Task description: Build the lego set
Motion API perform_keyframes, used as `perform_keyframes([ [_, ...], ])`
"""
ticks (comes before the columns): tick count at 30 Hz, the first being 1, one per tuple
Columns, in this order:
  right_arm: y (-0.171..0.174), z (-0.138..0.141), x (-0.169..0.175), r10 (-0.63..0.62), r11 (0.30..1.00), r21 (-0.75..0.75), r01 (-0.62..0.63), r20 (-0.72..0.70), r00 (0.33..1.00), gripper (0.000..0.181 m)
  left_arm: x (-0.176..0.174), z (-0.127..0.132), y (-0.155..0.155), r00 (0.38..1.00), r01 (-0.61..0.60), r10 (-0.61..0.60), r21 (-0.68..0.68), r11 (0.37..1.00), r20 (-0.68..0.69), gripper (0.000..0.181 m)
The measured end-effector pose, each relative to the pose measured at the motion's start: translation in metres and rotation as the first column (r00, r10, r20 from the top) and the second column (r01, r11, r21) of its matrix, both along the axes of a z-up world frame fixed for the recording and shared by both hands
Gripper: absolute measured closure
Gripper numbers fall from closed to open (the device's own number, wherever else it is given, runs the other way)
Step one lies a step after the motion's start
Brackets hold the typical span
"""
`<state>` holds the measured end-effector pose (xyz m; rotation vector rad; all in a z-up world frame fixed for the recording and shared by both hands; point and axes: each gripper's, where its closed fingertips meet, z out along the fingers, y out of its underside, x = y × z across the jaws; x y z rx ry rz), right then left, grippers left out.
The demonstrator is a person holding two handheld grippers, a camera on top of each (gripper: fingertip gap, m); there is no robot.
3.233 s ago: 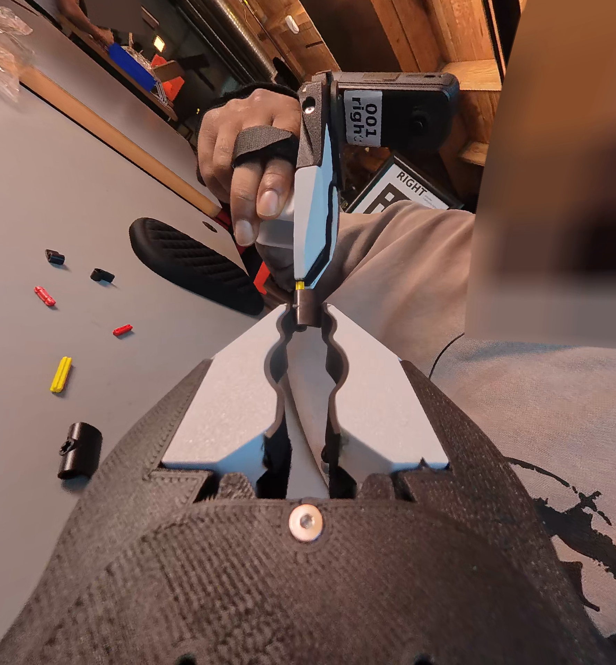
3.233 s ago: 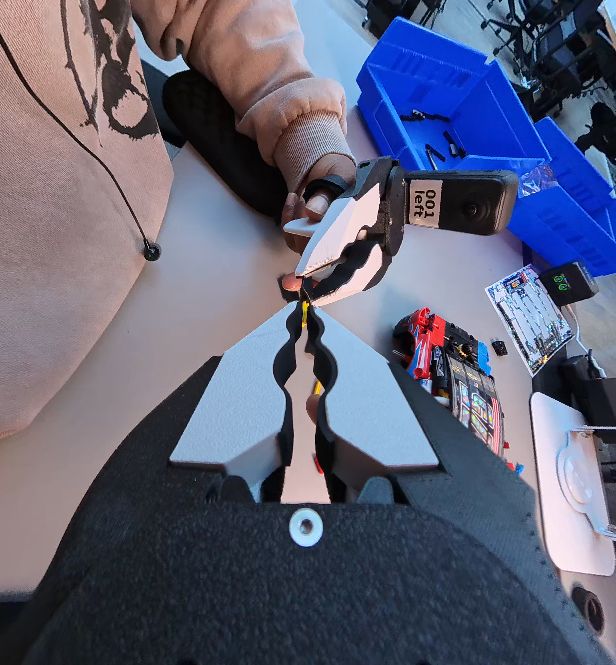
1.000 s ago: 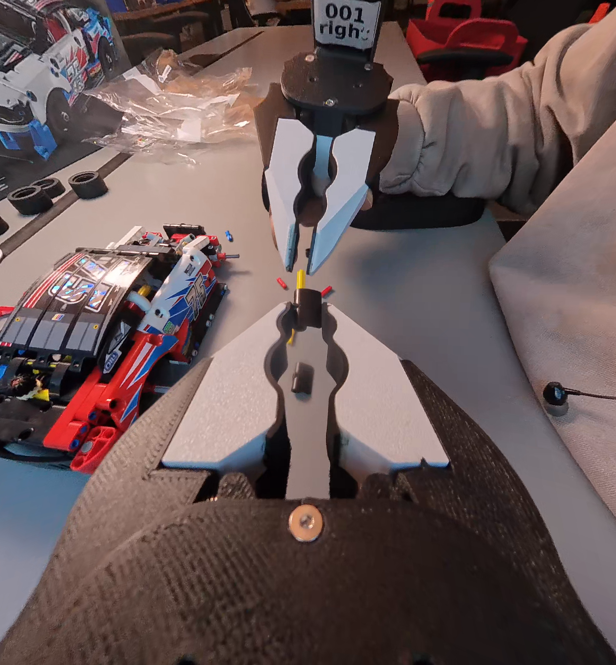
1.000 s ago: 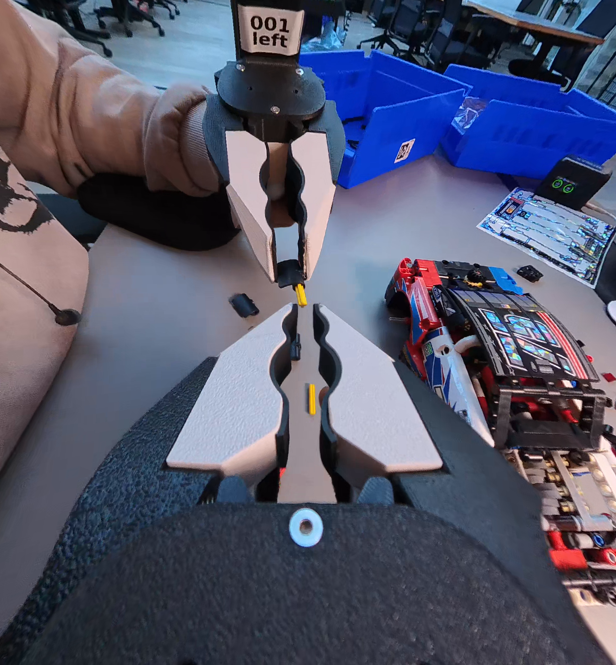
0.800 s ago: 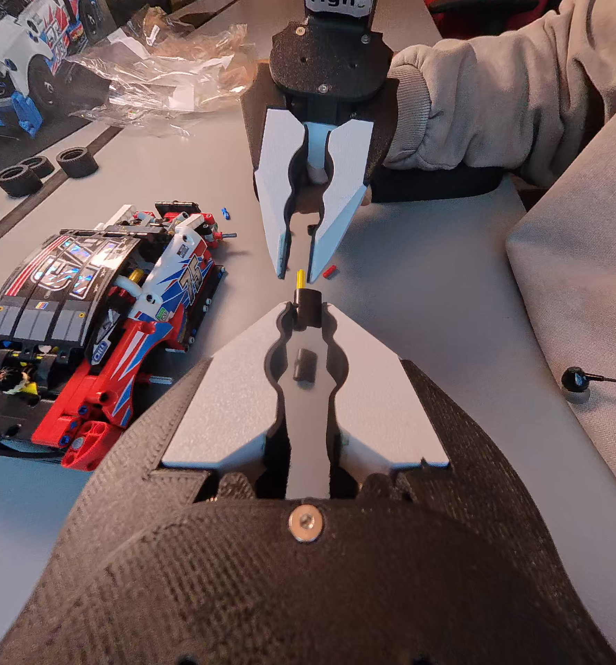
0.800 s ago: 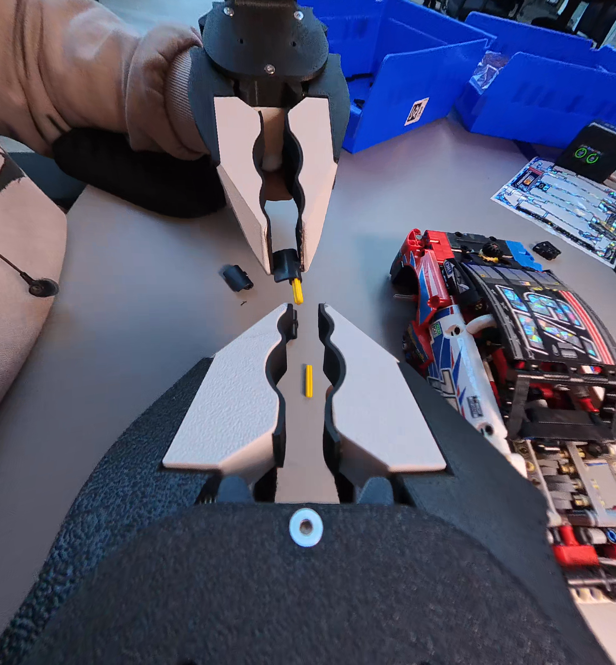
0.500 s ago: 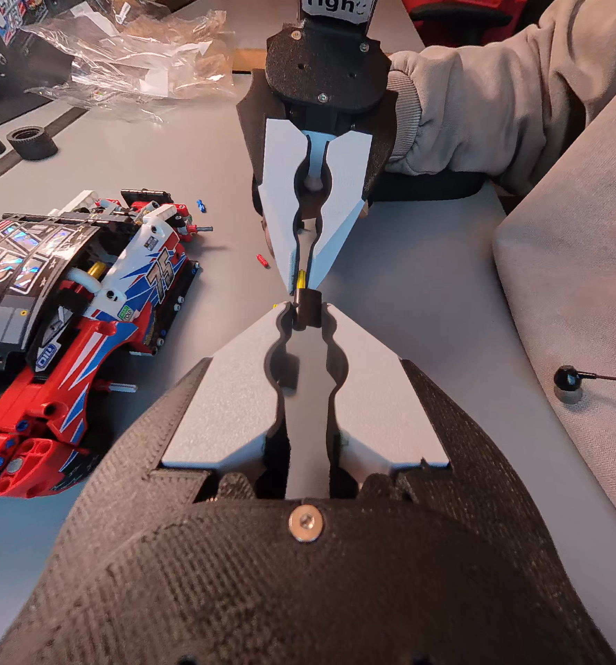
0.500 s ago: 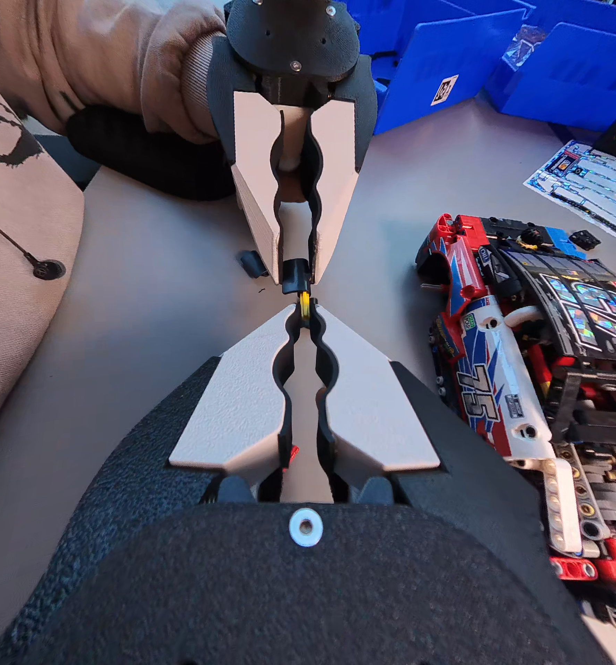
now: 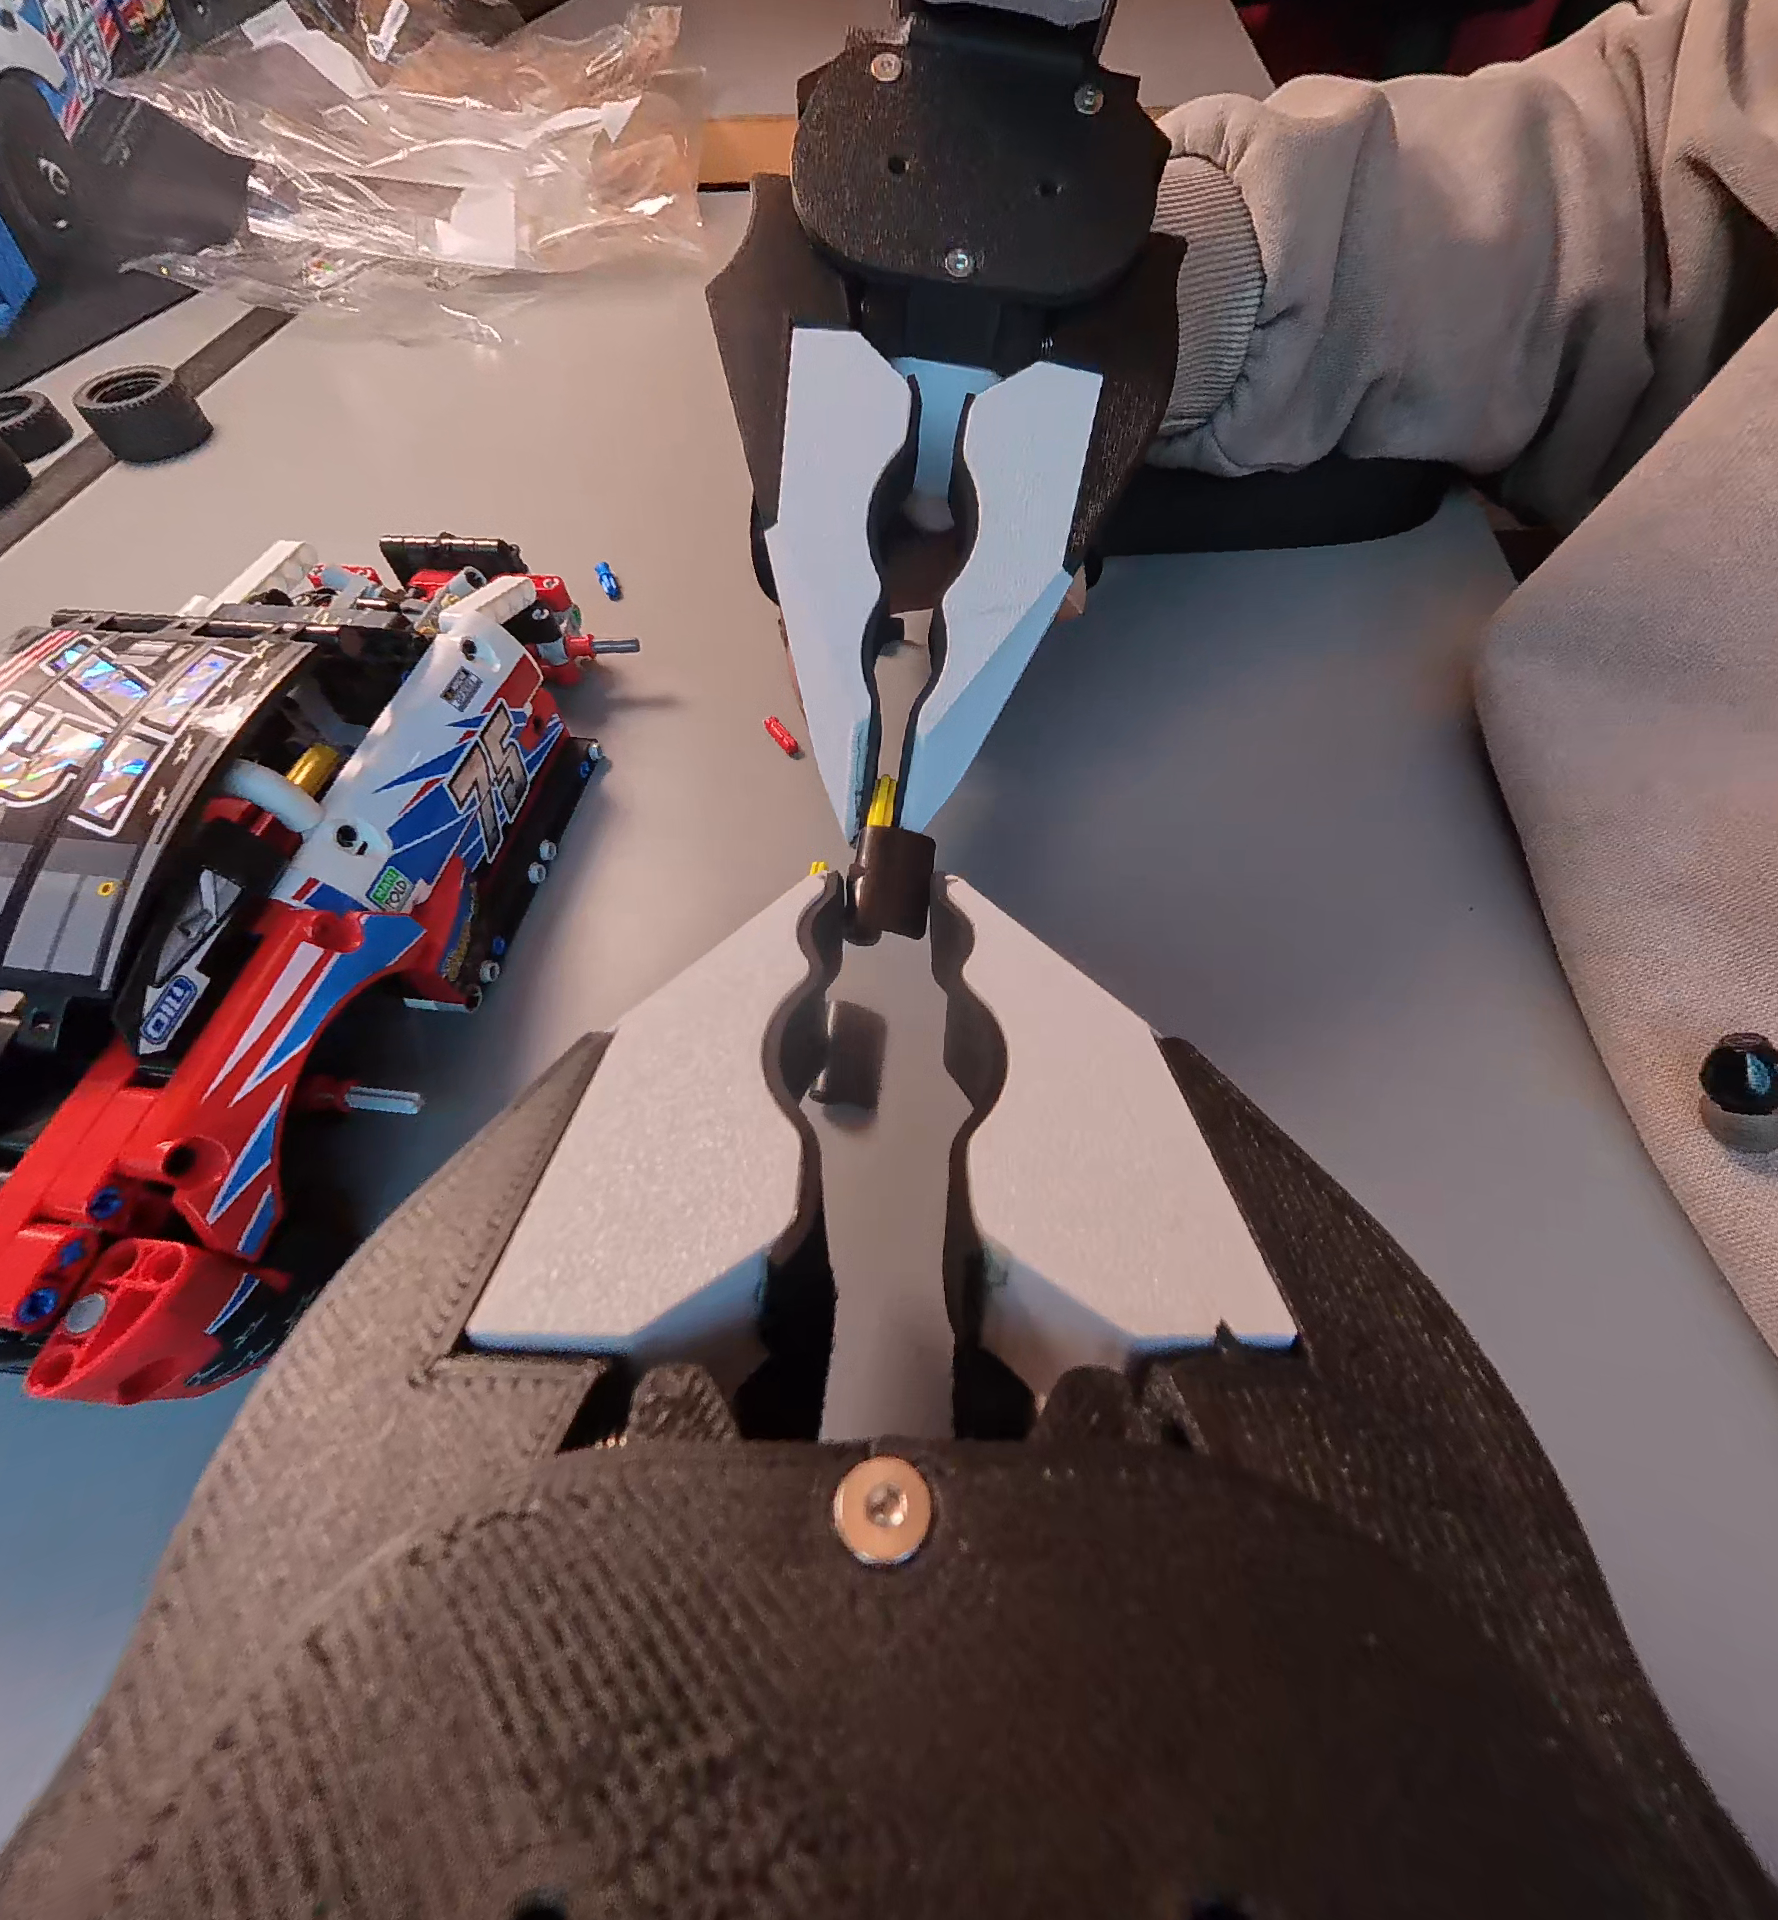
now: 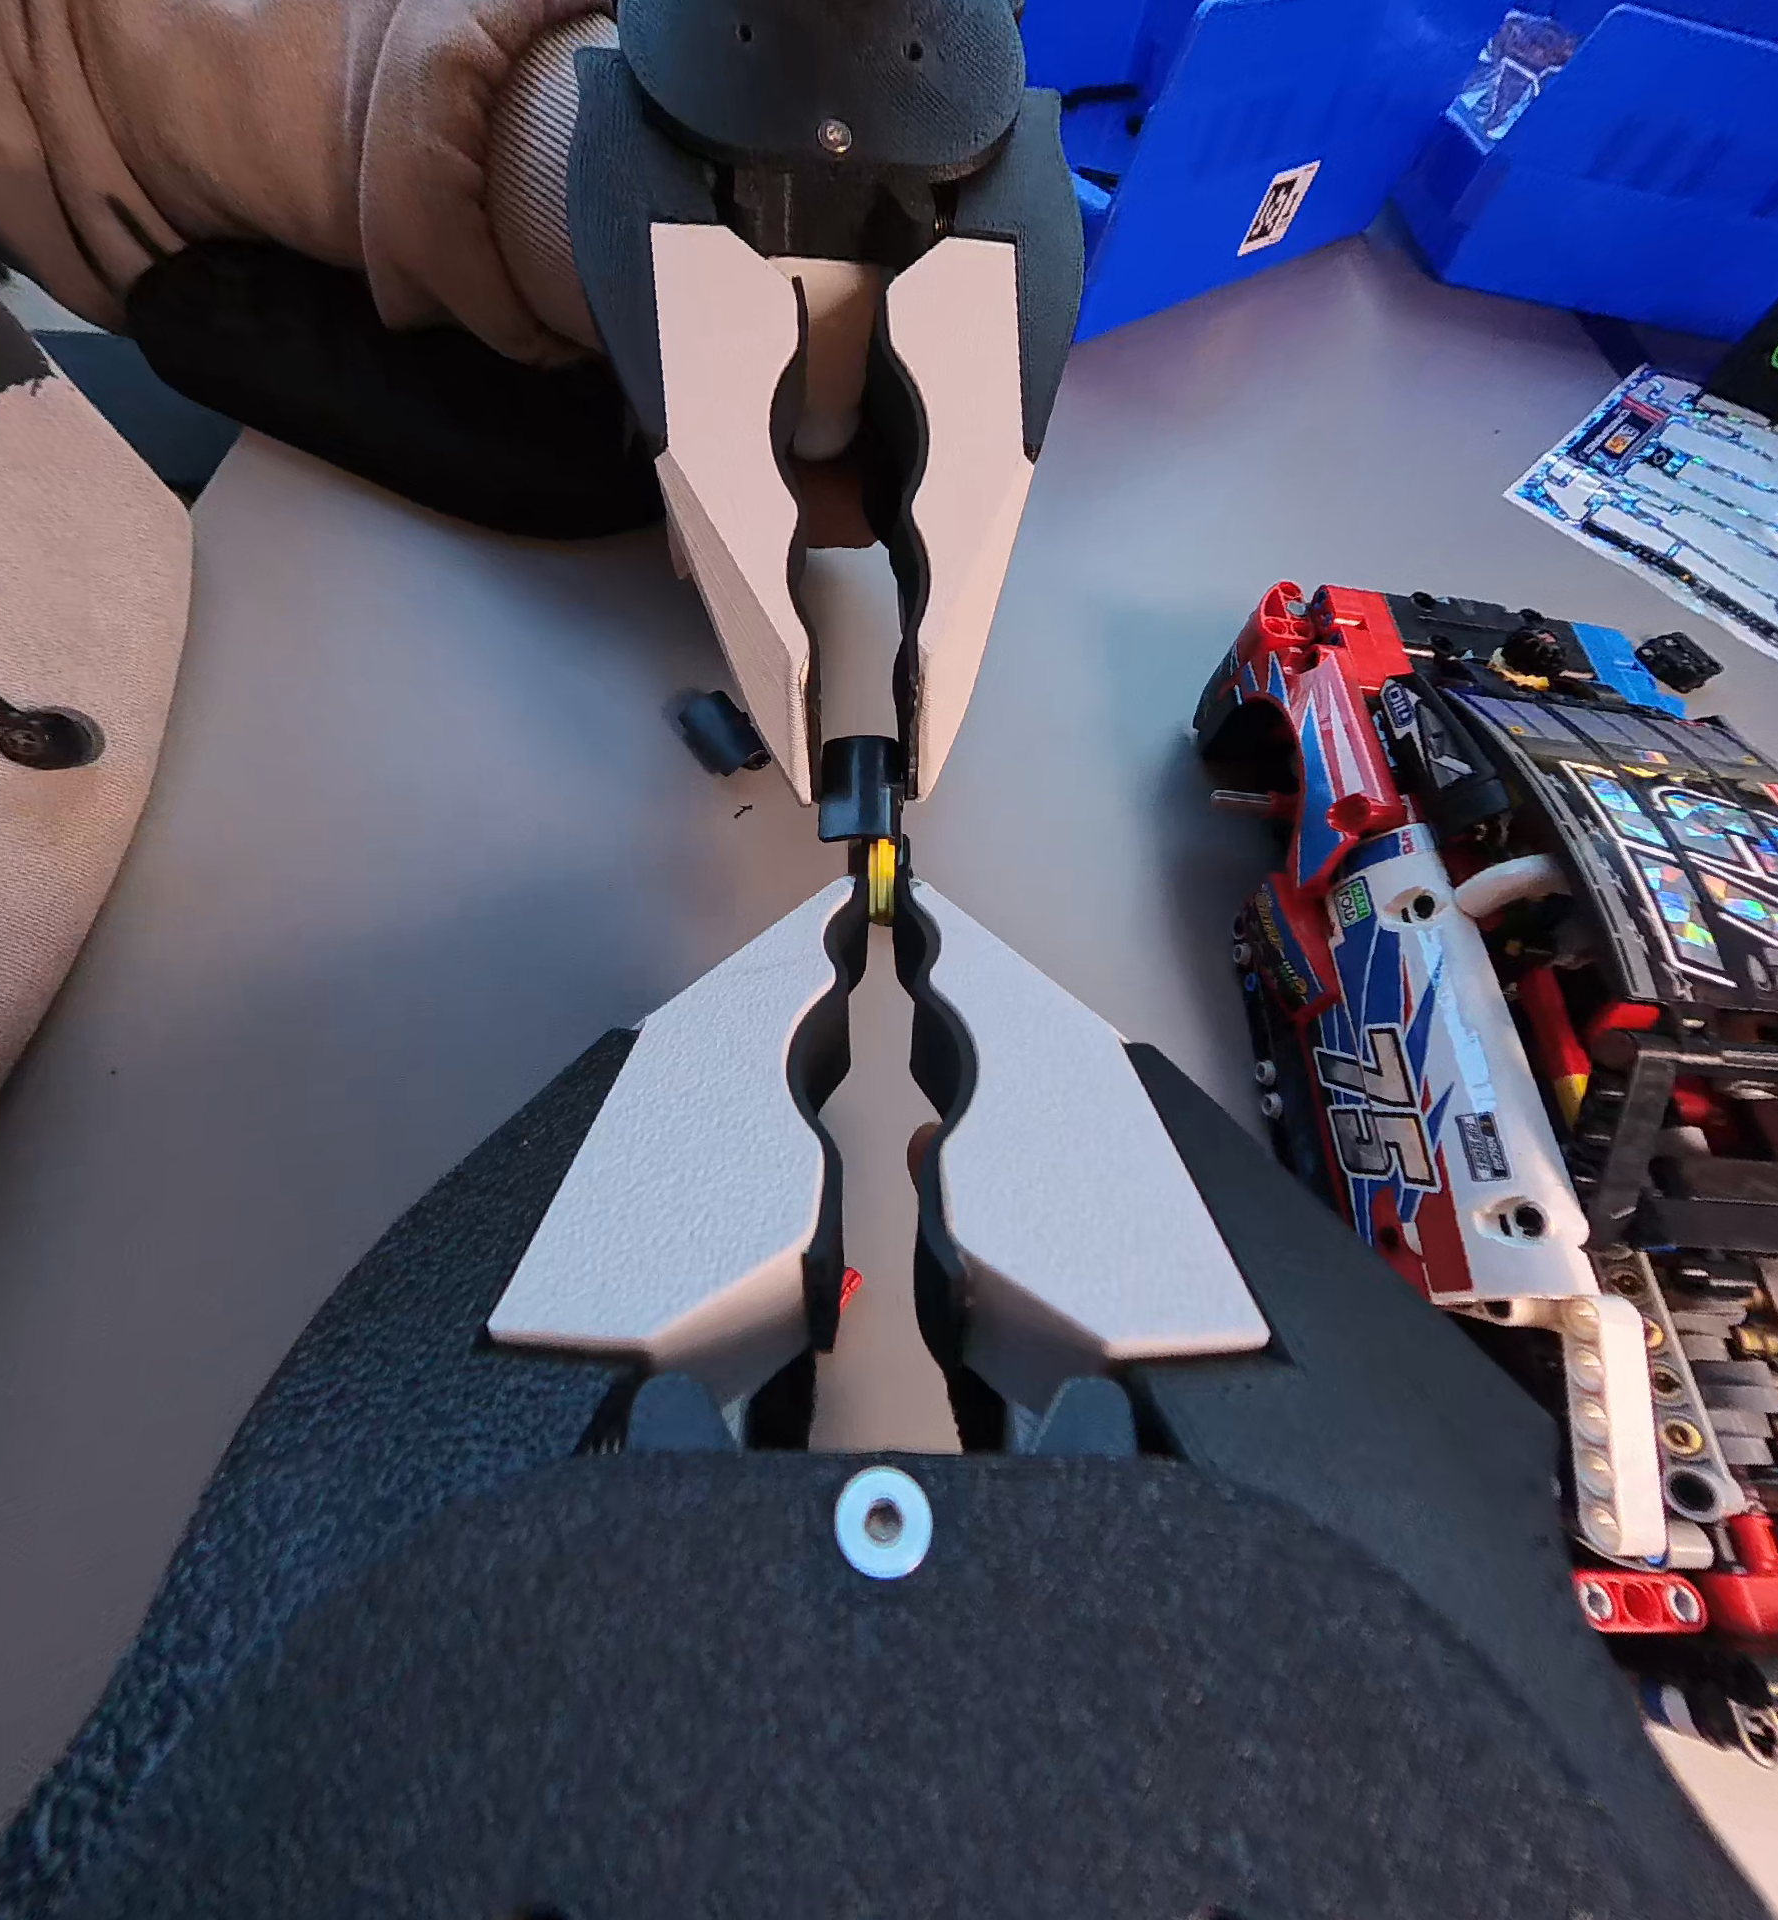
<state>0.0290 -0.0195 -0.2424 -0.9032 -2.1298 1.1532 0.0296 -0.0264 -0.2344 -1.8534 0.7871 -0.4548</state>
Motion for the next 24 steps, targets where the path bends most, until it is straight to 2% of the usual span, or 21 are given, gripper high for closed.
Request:
perform_keyframes([
  [19,0.000,0.001,0.001,-0.002,1.000,-0.009,0.002,-0.001,1.000,0.179,0.000,0.003,-0.003,0.999,0.020,-0.020,0.002,1.000,0.028,0.167],
  [24,0.011,0.004,-0.001,-0.055,0.998,0.008,0.055,-0.021,0.998,0.179,-0.009,0.008,-0.001,1.000,-0.013,0.012,0.016,1.000,0.029,0.167],
])
